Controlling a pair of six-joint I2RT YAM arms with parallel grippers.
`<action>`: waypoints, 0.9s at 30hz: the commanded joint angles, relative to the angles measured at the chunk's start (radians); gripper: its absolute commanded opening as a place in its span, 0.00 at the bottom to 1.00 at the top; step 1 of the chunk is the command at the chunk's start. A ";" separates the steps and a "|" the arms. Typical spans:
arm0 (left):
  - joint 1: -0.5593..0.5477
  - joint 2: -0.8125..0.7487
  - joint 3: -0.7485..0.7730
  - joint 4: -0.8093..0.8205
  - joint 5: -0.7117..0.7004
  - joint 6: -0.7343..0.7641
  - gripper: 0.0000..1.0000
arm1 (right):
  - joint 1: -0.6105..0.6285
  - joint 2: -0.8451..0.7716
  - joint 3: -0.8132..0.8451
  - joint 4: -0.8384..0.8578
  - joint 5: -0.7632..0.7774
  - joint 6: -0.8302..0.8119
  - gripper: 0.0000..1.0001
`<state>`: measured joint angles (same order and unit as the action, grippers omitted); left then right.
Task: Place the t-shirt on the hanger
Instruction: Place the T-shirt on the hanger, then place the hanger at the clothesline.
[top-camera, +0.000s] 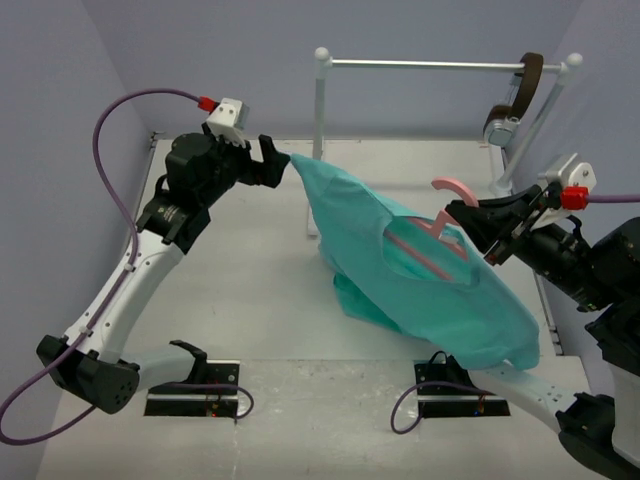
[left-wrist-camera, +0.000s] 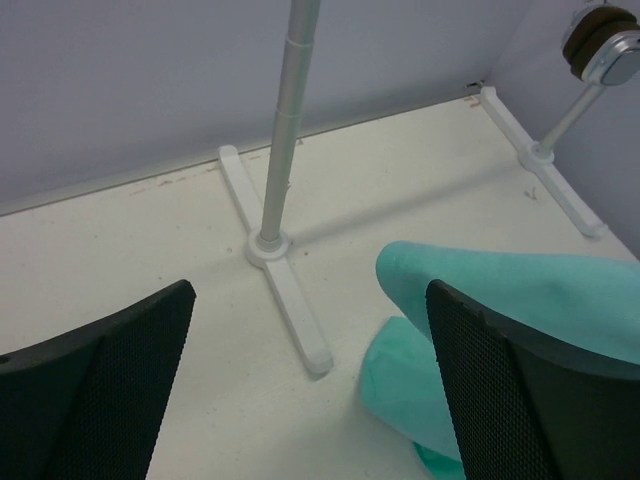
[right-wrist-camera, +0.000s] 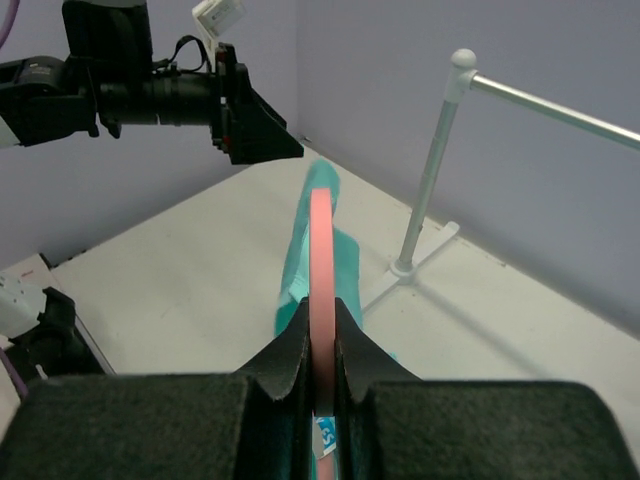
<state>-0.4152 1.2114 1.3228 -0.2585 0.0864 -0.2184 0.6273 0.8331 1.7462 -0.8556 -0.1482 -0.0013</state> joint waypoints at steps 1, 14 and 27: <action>0.001 -0.127 0.051 0.060 0.069 -0.025 1.00 | 0.000 0.113 0.213 -0.026 -0.081 -0.008 0.00; 0.001 -0.284 0.102 0.028 0.359 0.083 1.00 | -0.018 0.244 0.005 0.062 -0.227 0.114 0.00; 0.001 -0.553 -0.273 -0.089 0.293 0.058 1.00 | -0.061 0.277 0.021 0.132 0.341 0.062 0.00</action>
<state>-0.4152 0.7520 1.1794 -0.3270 0.3844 -0.1397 0.6036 1.0782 1.7893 -0.8701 0.1053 0.0962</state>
